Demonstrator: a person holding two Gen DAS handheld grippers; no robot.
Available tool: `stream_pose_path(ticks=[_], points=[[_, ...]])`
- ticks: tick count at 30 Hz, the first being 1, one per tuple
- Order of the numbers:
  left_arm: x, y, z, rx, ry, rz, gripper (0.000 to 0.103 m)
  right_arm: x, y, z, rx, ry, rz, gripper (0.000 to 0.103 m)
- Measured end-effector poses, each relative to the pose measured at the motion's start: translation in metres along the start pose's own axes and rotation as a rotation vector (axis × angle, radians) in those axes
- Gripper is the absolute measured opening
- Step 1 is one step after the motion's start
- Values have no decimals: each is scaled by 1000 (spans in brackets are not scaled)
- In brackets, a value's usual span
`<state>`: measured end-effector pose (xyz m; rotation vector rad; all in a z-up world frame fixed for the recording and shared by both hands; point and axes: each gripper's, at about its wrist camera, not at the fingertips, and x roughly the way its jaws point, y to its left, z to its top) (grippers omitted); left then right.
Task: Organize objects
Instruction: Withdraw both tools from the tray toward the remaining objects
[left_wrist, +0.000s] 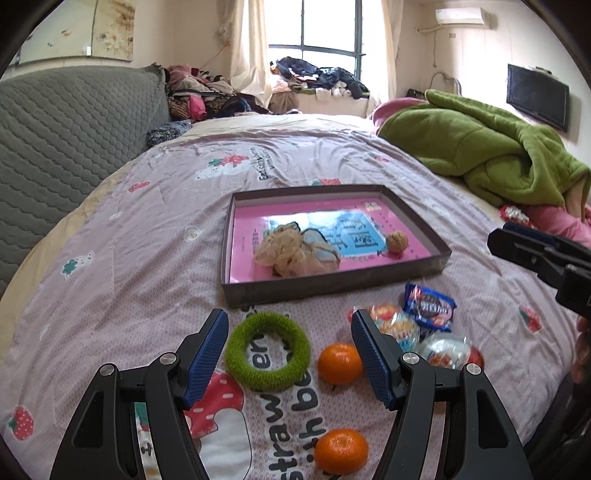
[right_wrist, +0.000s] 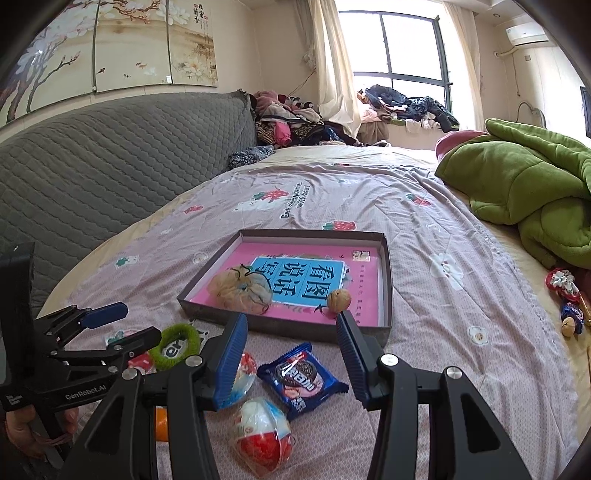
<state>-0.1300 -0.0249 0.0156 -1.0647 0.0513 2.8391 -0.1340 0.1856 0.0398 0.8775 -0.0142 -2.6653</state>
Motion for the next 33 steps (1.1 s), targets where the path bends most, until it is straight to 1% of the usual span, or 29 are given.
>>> stream_pose_path(ticks=[7, 18, 23, 27, 30, 33], points=[[0, 1, -12, -5, 18, -7, 71, -1, 7, -10, -17, 17, 7, 50], [8, -13, -27, 48, 73, -25, 71, -2, 10, -27, -26, 49, 6, 50], [13, -16, -31, 58, 96, -67, 71, -1, 11, -34, -34, 70, 0, 50], [16, -20, -35, 80, 109, -68, 71, 0, 11, -40, -36, 85, -5, 50], [19, -22, -37, 77, 117, -89, 71, 2, 11, -45, -38, 100, -7, 50], [21, -22, -38, 80, 119, -94, 71, 5, 12, -51, -45, 121, -6, 50]])
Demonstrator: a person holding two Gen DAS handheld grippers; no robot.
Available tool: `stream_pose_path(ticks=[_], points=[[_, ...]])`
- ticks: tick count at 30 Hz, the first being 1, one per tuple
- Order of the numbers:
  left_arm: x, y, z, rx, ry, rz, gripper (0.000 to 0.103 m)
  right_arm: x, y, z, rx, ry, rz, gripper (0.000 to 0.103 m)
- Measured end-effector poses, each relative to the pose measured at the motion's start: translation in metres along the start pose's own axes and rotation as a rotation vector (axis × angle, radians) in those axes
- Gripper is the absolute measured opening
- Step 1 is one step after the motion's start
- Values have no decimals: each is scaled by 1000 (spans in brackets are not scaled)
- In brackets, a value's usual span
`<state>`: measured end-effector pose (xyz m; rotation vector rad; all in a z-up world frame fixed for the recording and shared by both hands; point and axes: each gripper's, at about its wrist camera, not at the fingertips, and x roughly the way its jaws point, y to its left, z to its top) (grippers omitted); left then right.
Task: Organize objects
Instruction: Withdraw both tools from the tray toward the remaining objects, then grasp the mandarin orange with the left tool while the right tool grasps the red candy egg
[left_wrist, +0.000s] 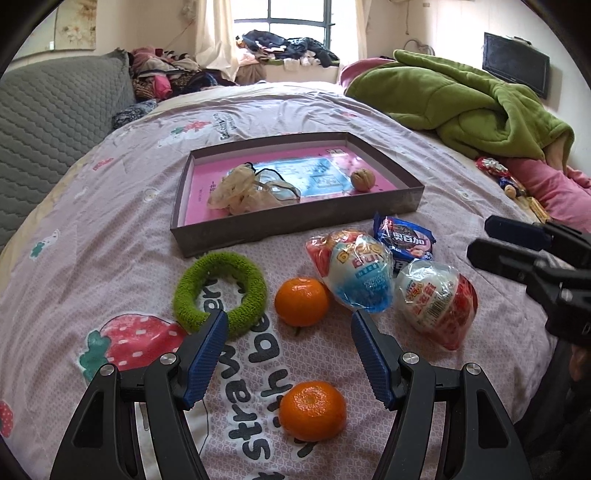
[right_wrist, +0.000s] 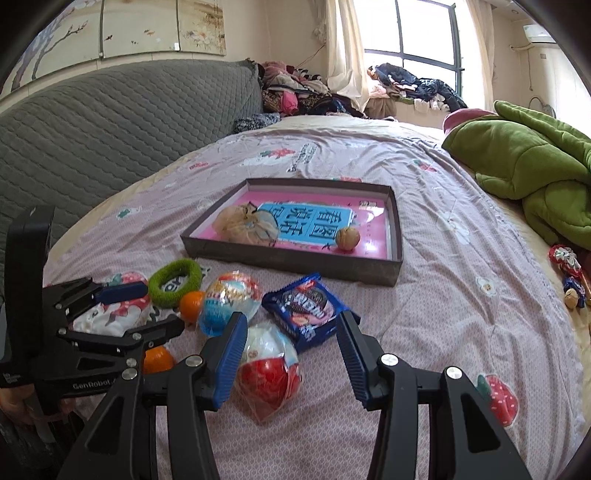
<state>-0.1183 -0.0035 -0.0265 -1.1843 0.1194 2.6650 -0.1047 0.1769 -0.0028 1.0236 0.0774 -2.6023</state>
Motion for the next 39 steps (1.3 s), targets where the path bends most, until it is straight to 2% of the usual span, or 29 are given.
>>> stream_pose_path(ticks=[7, 15, 31, 35, 39], points=[[7, 1, -3, -8, 17, -36, 70, 4, 5, -13, -11, 32, 7, 50], [14, 2, -5, -13, 27, -46, 62, 9, 7, -19, -21, 56, 6, 50], [26, 0, 0, -6, 25, -55, 62, 21, 12, -26, -24, 81, 42, 50], [30, 0, 2, -3, 27, -52, 53, 23, 12, -28, -12, 83, 61, 50], [34, -1, 2, -2, 34, -53, 52, 26, 11, -28, 5, 91, 89, 50]])
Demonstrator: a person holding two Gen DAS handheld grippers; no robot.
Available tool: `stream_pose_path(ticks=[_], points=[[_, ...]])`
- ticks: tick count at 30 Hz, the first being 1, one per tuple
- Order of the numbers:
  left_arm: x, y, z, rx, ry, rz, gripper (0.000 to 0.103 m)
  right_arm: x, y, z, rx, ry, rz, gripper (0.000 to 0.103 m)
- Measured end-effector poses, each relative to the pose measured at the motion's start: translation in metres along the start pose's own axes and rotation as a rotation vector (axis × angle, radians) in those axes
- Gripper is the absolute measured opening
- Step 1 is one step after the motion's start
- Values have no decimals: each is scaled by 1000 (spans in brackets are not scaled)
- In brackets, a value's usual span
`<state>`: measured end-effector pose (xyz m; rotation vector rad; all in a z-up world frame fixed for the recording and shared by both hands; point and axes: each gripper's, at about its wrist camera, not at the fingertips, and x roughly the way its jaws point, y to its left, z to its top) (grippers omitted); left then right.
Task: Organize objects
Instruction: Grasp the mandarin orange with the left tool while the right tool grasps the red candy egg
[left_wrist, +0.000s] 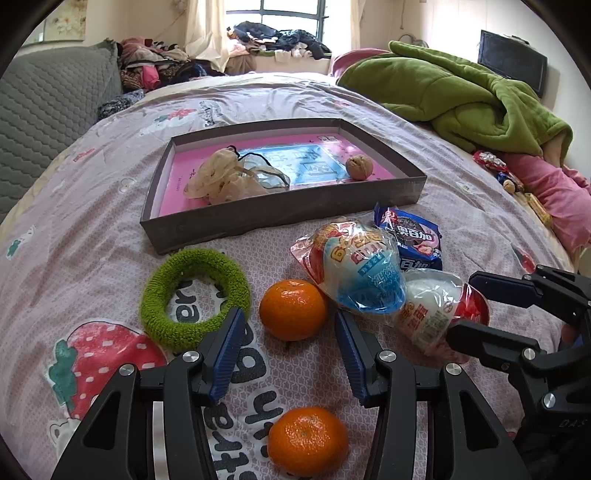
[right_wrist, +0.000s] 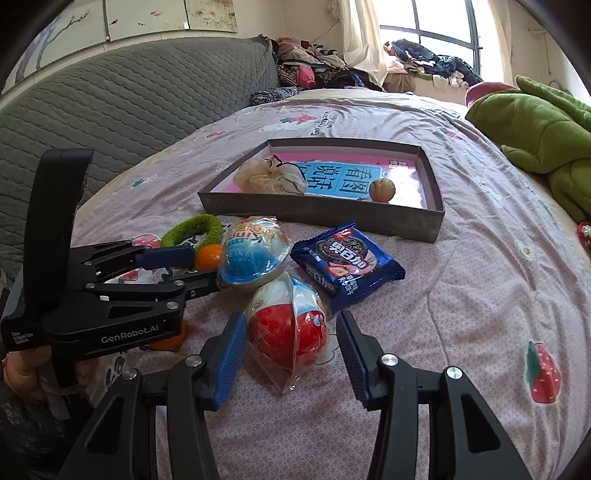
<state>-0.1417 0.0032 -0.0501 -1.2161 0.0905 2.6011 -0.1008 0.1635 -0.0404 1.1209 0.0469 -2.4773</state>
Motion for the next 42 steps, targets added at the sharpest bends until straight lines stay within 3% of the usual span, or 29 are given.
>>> stream_pose_path(ticks=[14, 20, 42], points=[[14, -2, 5, -2, 22, -15, 48, 20, 3, -3, 32, 46, 80, 53], [17, 1, 6, -15, 23, -25, 41, 17, 1, -3, 42, 15, 88, 52], [-11, 6, 7, -37, -32, -51, 40, -3, -5, 3, 23, -60, 67, 52]])
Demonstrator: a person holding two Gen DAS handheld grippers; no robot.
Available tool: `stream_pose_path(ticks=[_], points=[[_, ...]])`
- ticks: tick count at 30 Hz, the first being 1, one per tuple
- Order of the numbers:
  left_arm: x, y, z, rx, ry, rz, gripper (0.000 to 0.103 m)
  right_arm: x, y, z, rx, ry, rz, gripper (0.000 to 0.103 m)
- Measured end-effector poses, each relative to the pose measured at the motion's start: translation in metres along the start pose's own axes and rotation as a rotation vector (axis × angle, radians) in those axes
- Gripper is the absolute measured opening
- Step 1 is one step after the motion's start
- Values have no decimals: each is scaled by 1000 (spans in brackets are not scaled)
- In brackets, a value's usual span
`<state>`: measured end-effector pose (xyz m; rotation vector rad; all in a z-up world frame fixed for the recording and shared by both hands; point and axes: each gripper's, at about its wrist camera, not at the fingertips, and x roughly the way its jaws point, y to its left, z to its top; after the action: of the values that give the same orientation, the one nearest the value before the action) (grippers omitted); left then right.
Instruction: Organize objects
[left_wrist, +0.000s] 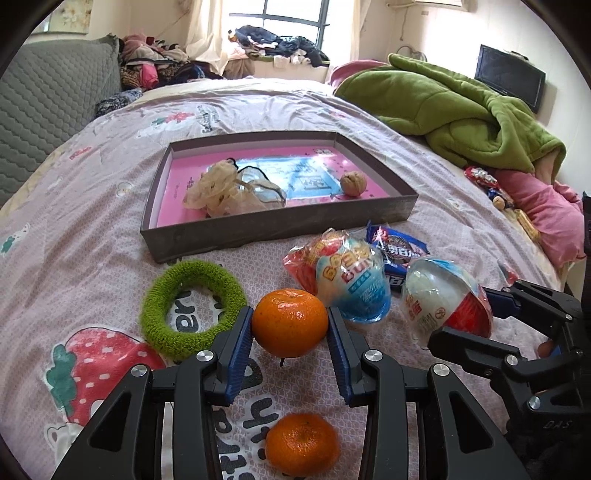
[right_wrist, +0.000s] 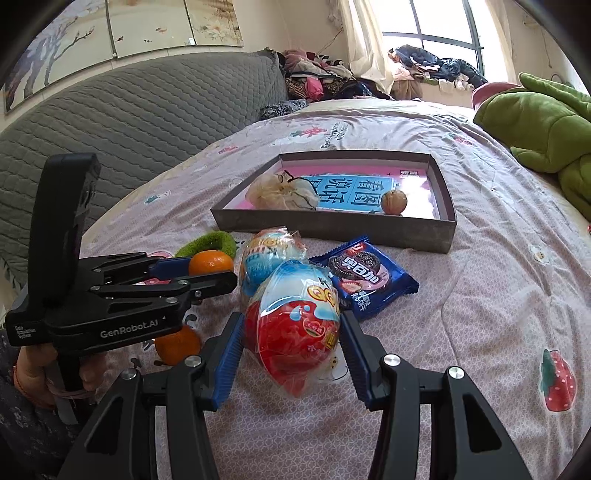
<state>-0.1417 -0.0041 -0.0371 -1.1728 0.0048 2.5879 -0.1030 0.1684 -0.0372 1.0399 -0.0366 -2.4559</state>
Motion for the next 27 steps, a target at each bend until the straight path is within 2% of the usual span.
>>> stream_pose_path(ticks=[27], points=[[-32, -11, 4, 40, -95, 22, 40, -10, -1, 7, -18, -54, -23, 52]])
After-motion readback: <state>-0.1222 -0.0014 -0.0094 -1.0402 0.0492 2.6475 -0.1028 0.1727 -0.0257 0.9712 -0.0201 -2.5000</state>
